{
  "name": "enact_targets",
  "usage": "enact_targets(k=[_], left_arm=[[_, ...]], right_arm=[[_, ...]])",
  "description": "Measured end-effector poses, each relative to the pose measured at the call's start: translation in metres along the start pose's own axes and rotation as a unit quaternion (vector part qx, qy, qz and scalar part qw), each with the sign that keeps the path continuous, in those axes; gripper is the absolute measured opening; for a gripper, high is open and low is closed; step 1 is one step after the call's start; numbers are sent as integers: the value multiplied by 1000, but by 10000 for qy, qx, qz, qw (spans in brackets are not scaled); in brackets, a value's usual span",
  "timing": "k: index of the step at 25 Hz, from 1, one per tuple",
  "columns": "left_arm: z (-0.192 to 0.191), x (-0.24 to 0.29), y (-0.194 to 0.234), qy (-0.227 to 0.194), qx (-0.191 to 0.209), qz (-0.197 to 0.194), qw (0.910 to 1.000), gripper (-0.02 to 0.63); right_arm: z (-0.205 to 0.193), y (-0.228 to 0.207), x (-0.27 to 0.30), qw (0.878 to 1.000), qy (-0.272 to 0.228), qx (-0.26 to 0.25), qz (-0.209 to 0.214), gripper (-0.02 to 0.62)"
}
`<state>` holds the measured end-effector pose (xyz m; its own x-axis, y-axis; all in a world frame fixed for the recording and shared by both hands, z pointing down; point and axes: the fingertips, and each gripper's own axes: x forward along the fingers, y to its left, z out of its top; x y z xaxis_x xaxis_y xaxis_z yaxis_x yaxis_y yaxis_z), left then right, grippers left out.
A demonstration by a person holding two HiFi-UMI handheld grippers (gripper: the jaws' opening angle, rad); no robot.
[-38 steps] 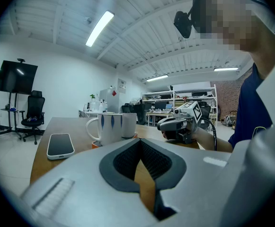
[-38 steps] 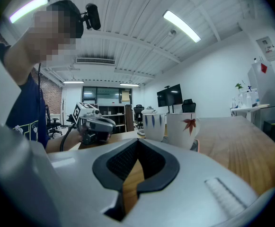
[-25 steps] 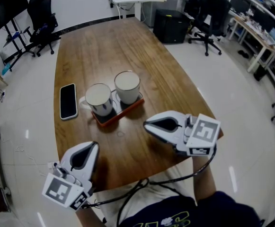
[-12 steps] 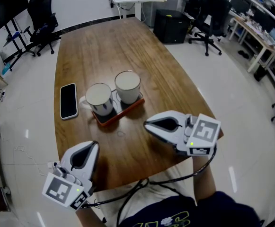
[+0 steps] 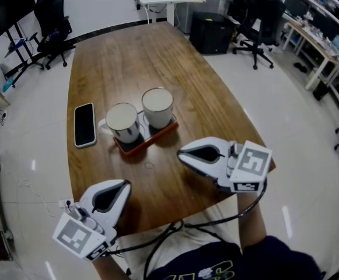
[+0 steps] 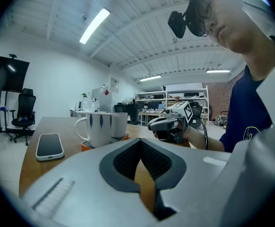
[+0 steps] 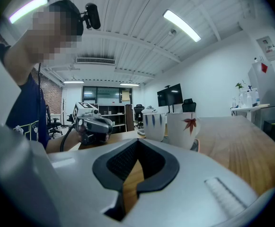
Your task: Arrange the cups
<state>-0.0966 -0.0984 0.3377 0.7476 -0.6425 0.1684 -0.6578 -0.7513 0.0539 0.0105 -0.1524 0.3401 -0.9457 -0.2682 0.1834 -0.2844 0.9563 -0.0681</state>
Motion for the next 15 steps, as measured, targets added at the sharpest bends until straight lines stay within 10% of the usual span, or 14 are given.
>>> enact_targets(k=[15], left_arm=[[1, 1, 0, -17, -45, 8, 10000, 3]], right_arm=[[0, 0, 0, 10000, -10, 16, 2, 8]])
